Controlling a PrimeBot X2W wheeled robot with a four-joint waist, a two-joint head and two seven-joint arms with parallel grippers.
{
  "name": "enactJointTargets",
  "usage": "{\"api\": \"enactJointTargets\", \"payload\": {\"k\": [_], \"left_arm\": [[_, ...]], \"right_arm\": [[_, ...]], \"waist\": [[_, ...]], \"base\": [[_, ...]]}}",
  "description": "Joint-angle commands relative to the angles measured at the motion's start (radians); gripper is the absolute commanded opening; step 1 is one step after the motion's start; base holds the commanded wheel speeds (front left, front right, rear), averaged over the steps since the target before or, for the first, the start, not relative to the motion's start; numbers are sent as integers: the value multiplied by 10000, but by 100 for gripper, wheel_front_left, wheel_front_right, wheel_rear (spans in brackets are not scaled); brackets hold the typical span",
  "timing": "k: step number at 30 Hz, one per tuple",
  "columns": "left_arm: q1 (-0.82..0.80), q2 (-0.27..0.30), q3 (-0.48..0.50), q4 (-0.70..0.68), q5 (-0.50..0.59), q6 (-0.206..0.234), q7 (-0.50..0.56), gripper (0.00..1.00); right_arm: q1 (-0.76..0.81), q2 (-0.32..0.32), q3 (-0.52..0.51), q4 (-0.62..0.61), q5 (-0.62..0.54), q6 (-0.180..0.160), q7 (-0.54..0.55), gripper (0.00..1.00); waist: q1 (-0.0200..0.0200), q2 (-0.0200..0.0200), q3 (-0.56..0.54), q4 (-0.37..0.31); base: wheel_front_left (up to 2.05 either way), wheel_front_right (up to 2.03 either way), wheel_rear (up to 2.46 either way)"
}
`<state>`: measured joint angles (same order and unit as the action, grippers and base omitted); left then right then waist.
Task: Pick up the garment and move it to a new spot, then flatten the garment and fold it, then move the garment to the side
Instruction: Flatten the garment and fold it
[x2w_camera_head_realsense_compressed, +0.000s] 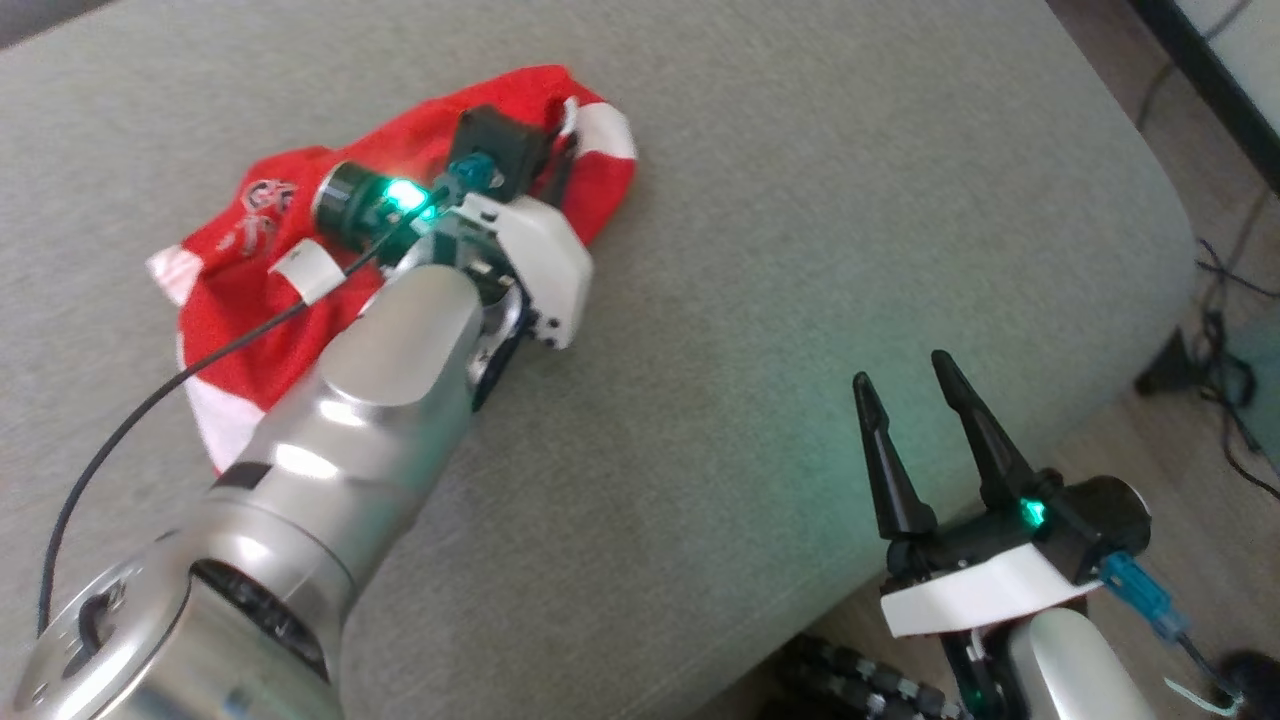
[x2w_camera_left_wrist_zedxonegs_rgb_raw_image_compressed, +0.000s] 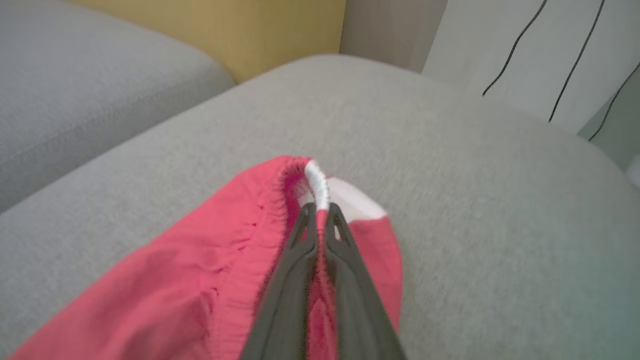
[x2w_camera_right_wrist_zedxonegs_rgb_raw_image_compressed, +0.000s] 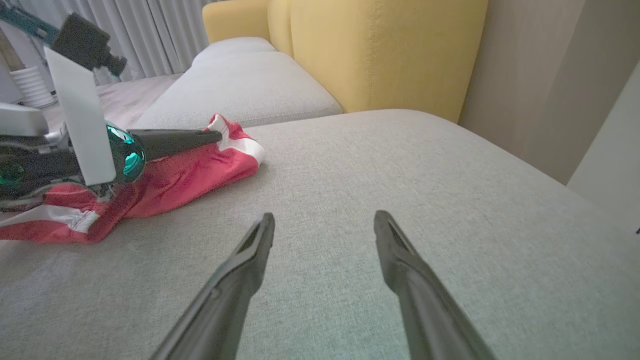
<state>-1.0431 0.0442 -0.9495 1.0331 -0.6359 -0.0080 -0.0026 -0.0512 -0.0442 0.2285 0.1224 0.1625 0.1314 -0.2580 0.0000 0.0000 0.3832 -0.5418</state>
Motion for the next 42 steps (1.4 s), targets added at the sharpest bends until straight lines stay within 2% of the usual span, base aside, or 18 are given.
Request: {"api": "enactJointTargets", "payload": {"k": [1,10,15,16,19,24,29,33,38,39,40,42], "left_arm": [[-502,60,89,-690,-317,-125,-171,0],[-1090,60,302,-3375,-2442,-673,-281,0],[-1361,130,675,-4646,-3136,-754,-127,0],[-1361,130,675,-4646,-3136,-754,-127,0],[-1043,599,923,-5485,-3533,-726,154,0],[643,1869,931,-6900,-3937,-296,533,0],[3480,2909,716,-7625,-4383,130,113,0],[5385,3103,491,-7630,-4734,210,-482,0],[6543,2929,338,-7418,-4885,113,-1186,0],[6628,2901,312,-7387,-4832,97,-1321,43],[6698,2870,297,-7340,-4789,121,-1431,100],[6793,2800,286,-7280,-4751,149,-1592,100]], "right_arm": [[-86,-60,94,-219,-163,-7,-38,100],[139,-60,-162,-43,-689,-7,-38,100],[366,-60,-399,-20,-830,-7,-38,100],[366,-60,-399,-20,-830,-7,-38,100],[446,-60,-530,-63,-862,-7,-38,100],[538,-60,-818,-143,-884,-7,-38,100],[514,-60,-1012,-124,-954,-7,-38,100],[518,-60,-1138,-102,-1119,-7,-38,100],[586,-60,-1241,-85,-1302,-7,-38,100],[606,-60,-1254,-82,-1323,-7,-38,100],[625,-60,-1265,-77,-1337,-7,-38,100],[658,-60,-1259,-63,-1357,-7,-38,100]], "waist": [[0,0,-383,404],[0,0,-1875,1899],[0,0,-2500,2924],[0,0,-2500,2924],[0,0,-2614,3549],[0,0,-2392,4575],[0,0,-2200,5147],[0,0,-2172,5425],[0,0,-2210,5667],[0,0,-2220,5705],[0,0,-2232,5734],[0,0,-2254,5773]], "base": [[0,0,0],[0,0,0],[0,0,0],[0,0,0],[0,0,0],[0,0,0],[0,0,0],[0,0,0],[0,0,0],[0,0,0],[0,0,0],[0,0,0]]}}
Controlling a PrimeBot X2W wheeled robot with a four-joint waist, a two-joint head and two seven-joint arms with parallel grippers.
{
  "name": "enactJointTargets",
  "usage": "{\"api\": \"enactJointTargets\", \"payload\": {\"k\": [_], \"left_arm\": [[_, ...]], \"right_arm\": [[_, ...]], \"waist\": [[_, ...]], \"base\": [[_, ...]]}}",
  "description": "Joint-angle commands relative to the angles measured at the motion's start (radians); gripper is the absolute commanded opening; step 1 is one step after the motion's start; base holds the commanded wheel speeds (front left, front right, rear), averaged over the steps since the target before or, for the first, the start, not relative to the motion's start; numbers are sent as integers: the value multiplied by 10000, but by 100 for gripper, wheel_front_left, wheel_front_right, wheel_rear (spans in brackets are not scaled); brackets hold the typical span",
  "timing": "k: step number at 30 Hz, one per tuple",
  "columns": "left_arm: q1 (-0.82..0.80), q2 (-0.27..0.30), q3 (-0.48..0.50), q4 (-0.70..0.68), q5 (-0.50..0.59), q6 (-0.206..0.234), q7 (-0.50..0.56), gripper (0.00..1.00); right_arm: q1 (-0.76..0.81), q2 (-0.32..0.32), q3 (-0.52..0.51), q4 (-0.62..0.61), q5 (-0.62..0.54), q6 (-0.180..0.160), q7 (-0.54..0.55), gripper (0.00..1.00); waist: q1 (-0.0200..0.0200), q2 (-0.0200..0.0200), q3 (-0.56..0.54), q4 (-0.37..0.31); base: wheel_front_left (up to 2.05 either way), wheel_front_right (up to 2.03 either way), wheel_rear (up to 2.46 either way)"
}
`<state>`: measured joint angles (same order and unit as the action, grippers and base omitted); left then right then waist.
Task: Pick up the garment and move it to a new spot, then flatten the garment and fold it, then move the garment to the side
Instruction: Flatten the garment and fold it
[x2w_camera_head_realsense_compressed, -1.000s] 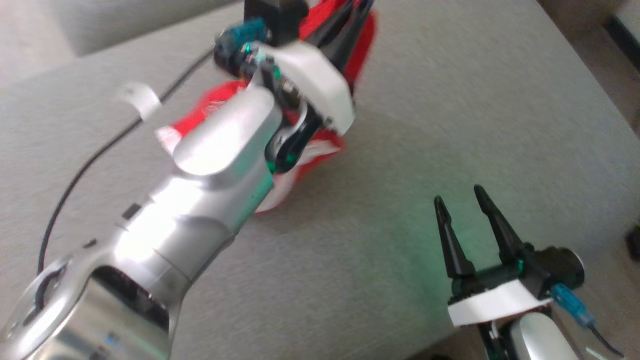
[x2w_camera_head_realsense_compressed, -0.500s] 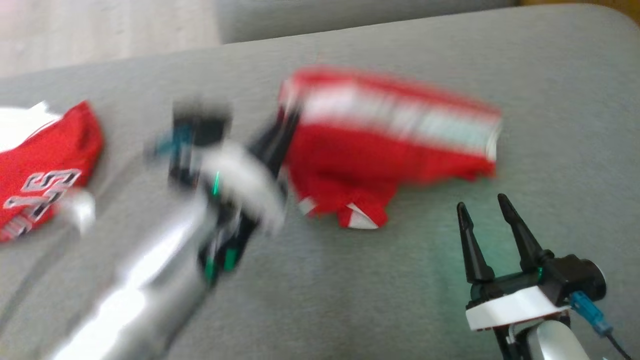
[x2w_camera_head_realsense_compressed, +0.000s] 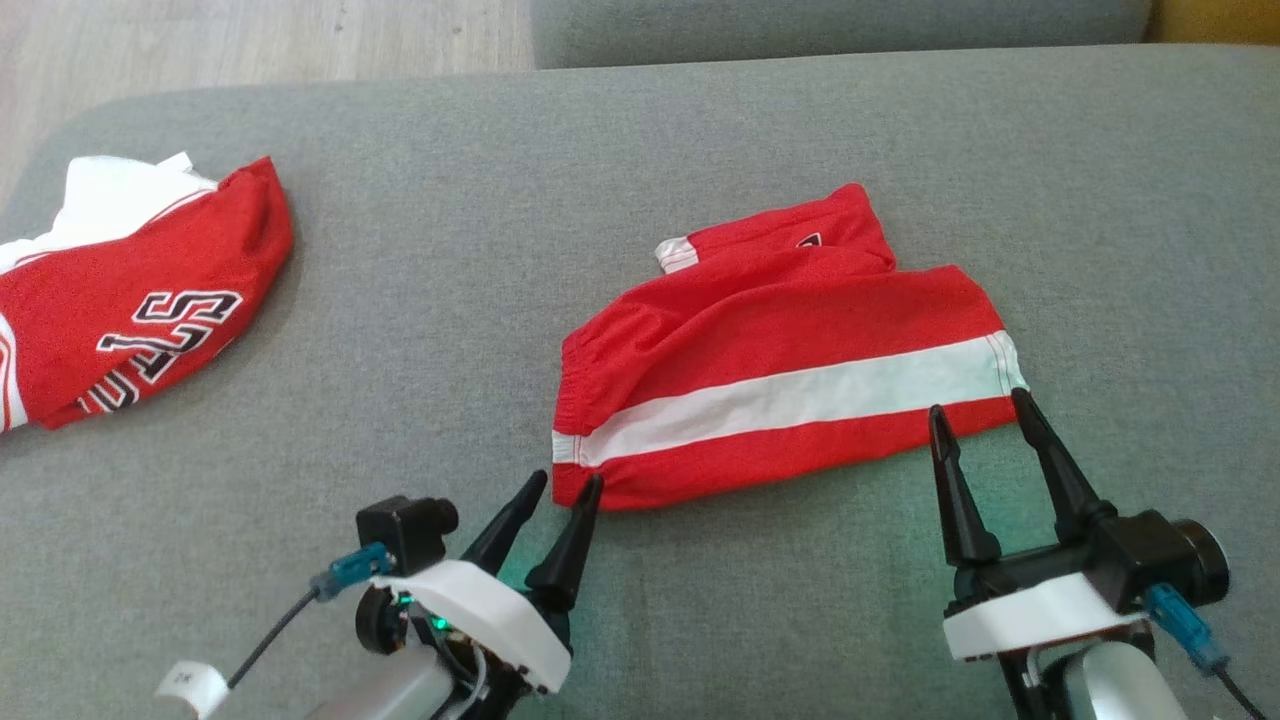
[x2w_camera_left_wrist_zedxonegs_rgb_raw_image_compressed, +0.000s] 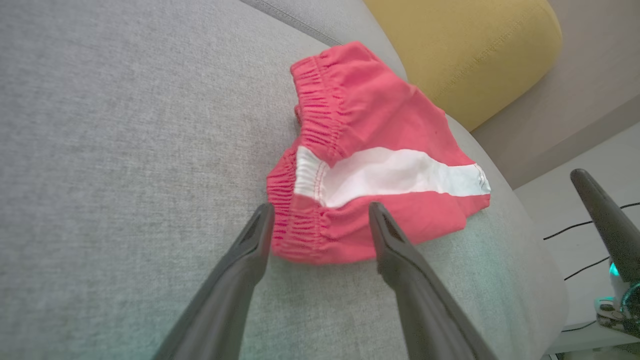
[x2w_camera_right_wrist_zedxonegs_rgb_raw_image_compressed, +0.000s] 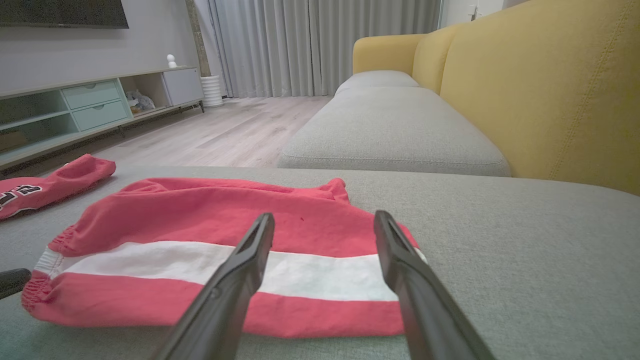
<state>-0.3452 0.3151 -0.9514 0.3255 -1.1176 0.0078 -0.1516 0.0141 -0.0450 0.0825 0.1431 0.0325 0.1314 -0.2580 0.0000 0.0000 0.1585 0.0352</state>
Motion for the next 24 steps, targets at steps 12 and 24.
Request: {"api": "enactJointTargets", "payload": {"k": [12,24], "left_arm": [[-593,249,496,29,438,463,-343,100],[-1019,186,309,612,464,144,25,28]], "right_arm": [[-65,-52,353,-195,69,-7,-38,100],[-11,-52,424,-143,10,-7,-38,100]], "waist": [[0,0,77,-205],[0,0,35,-438]], "base": [[0,0,0],[0,0,0]]}}
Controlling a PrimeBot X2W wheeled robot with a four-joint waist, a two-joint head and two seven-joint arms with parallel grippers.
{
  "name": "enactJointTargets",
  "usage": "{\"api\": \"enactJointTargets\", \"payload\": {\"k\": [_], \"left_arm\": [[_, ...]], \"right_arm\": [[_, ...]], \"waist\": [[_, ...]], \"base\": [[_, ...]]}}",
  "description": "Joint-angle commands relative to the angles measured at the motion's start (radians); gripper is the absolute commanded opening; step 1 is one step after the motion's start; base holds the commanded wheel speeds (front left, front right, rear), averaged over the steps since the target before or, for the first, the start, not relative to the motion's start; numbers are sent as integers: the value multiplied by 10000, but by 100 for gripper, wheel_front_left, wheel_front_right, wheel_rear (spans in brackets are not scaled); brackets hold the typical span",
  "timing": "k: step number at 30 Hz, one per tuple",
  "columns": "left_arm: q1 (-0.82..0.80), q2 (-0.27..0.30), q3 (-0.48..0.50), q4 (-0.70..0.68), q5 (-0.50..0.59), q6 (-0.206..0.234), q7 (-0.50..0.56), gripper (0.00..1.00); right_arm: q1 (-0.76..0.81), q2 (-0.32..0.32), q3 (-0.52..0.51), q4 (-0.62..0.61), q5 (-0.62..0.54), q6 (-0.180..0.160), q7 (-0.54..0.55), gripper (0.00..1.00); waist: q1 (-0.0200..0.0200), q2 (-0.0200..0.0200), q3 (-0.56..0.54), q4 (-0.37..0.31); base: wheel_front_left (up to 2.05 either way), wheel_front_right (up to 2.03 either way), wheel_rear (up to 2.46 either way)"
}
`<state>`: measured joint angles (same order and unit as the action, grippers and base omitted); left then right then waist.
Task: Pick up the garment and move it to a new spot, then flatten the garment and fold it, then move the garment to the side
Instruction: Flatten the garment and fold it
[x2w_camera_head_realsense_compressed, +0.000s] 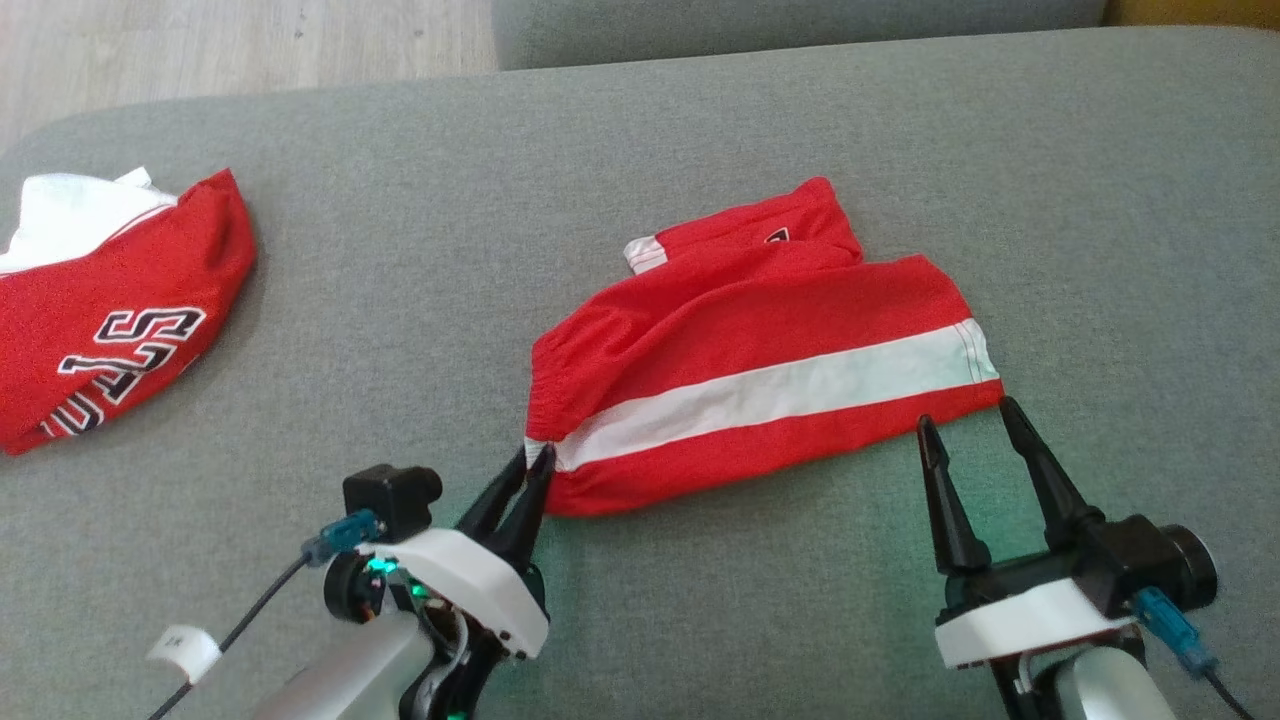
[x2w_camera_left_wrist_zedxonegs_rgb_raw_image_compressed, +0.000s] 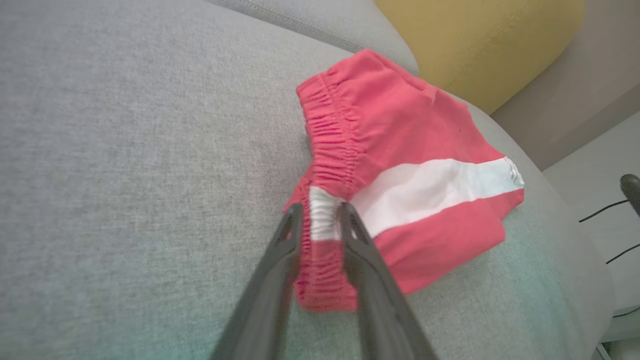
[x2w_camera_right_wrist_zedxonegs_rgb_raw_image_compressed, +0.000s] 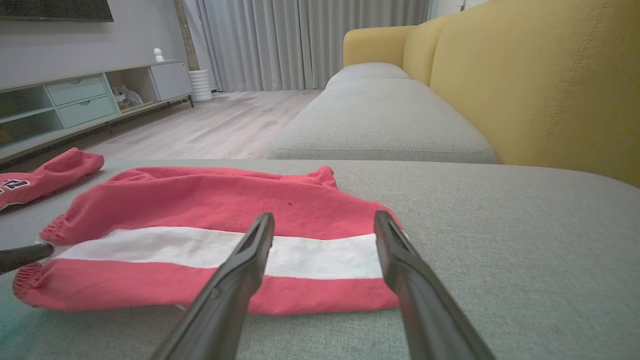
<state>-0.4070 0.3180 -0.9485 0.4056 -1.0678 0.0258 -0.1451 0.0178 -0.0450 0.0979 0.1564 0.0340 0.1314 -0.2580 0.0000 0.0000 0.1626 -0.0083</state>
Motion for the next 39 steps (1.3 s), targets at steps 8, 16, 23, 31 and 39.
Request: {"api": "enactJointTargets", "payload": {"k": [8,16,23,31,39], "left_arm": [[-167,321,279,-455,-258,-141,109,0],[-9,1589,839,-1256,-61,329,-293,0],[-189,2214,1393,-1704,-311,454,-299,0],[-349,2237,1494,-1785,-332,475,-321,0],[-444,2188,1486,-1717,-317,440,-343,0]], "right_arm": [[92,-52,210,-289,-58,-7,-38,100],[10,-52,366,167,807,-7,-38,100],[-812,-237,1235,1573,2295,-7,-38,100],[-2110,-829,2084,3176,3563,-7,-38,100],[-2820,-914,2803,4161,3921,-7,-38,100]], "waist": [[0,0,-84,92],[0,0,-55,432],[0,0,214,696],[0,0,419,846],[0,0,443,985]], "base": [[0,0,0],[0,0,0],[0,0,0],[0,0,0],[0,0,0]]}}
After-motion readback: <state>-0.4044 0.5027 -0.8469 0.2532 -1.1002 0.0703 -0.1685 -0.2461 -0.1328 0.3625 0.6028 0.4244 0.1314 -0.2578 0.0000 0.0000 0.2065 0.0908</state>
